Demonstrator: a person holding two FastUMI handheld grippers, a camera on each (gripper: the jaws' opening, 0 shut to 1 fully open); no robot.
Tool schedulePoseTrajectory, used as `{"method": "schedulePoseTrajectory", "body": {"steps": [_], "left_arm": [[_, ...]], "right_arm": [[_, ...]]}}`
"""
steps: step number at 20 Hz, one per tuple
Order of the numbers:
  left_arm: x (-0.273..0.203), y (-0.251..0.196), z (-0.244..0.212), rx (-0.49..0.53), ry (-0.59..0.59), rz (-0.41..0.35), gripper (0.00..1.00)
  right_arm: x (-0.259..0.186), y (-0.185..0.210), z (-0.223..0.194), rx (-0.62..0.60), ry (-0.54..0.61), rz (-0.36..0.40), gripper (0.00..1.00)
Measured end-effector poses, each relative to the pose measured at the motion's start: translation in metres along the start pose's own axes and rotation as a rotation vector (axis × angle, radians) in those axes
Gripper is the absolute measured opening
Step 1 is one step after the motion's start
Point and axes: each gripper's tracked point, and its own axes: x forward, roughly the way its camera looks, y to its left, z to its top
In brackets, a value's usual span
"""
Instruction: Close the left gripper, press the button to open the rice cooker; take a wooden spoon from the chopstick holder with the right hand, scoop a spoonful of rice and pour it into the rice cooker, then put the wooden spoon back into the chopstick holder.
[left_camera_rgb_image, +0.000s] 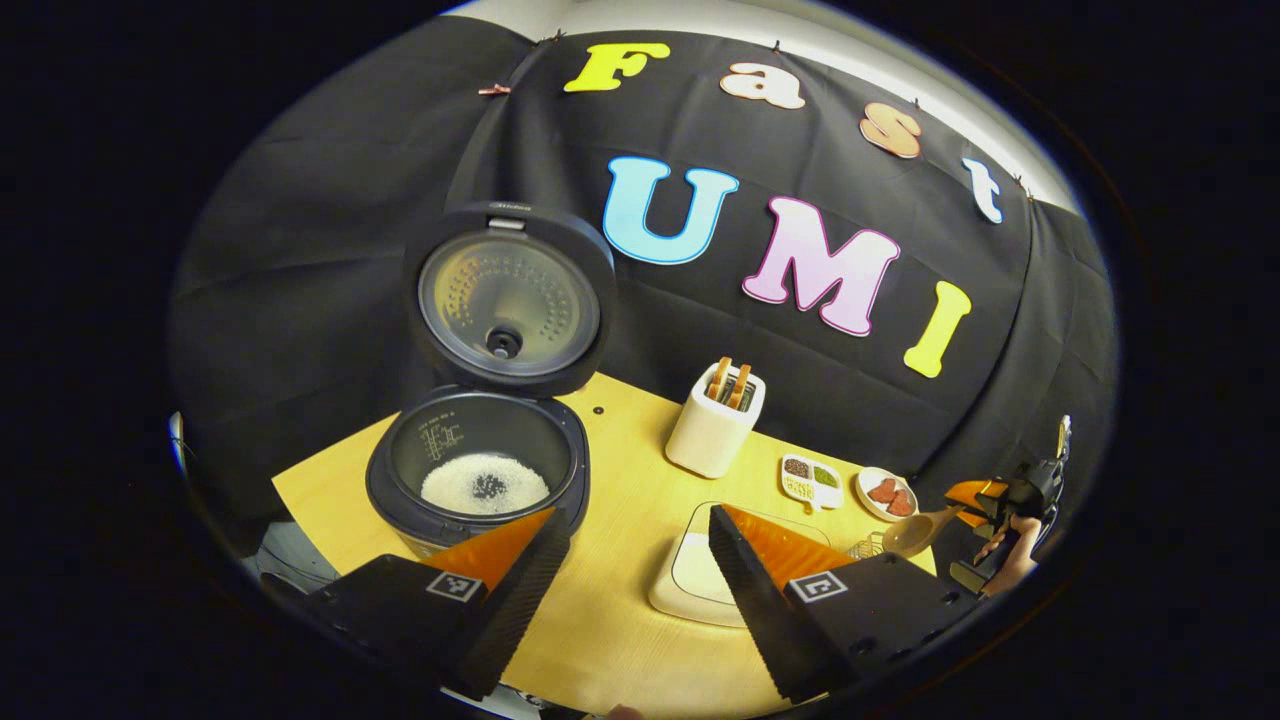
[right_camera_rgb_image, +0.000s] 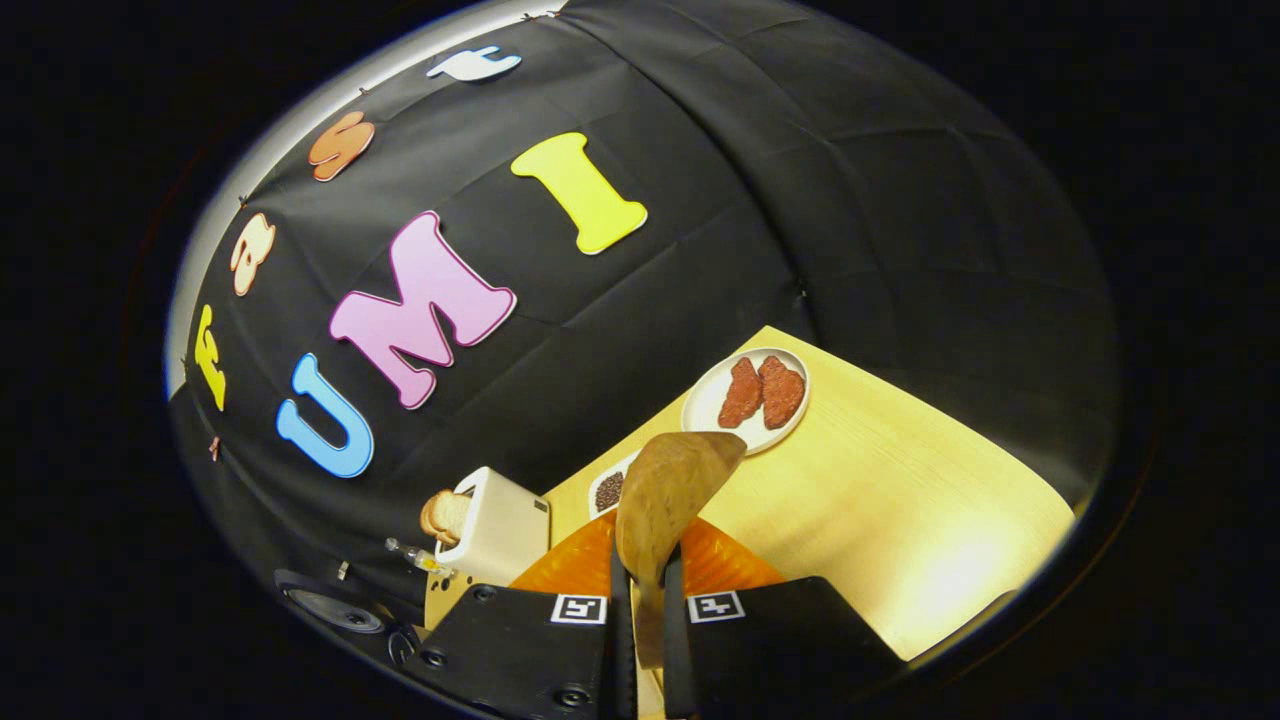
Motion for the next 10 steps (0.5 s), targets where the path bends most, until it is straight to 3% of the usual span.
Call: {"method": "schedulePoseTrajectory", "body": {"steps": [4, 10], "left_arm": [[-0.007, 0.008, 0.012, 0.013, -0.051, 0.107, 0.95], [-0.021, 0.021, 0.021, -0.003, -0.083, 0.19, 0.95]], "right_arm": [[0.013, -0.016, -0.005, -0.046, -0.027, -0.013, 0.15], [0.038, -0.023, -0.044, -0.138, 0.03, -0.03, 0.16]]}}
